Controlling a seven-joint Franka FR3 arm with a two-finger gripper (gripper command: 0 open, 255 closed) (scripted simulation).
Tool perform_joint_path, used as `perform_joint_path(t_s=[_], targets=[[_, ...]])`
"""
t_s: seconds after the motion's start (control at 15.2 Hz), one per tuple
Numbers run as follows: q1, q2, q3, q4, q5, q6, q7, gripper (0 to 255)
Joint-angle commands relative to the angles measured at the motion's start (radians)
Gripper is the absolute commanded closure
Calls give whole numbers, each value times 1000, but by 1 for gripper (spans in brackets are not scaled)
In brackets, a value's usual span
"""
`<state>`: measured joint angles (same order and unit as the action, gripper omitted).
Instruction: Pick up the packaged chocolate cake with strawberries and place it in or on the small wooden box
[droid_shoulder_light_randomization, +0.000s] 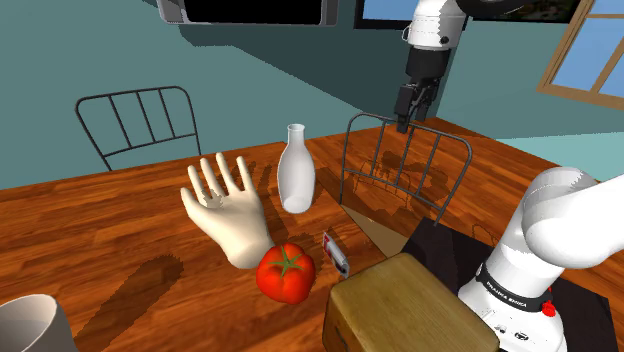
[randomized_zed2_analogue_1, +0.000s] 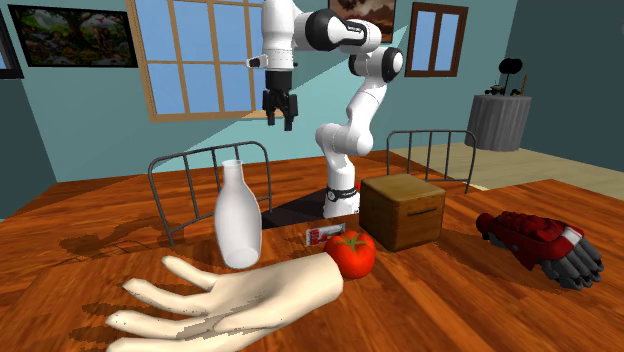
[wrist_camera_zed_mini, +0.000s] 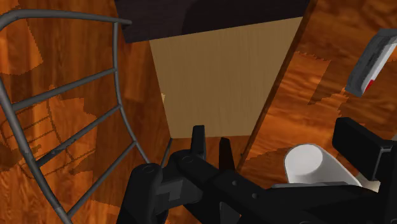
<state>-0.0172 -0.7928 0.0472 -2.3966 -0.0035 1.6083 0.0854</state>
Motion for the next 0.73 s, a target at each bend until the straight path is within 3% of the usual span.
perform_joint_path(t_s=[0.0,0.66], targets=[[0,0,0,0,0,0,0,0],[46,-9,218,-220,157,245,306,0]])
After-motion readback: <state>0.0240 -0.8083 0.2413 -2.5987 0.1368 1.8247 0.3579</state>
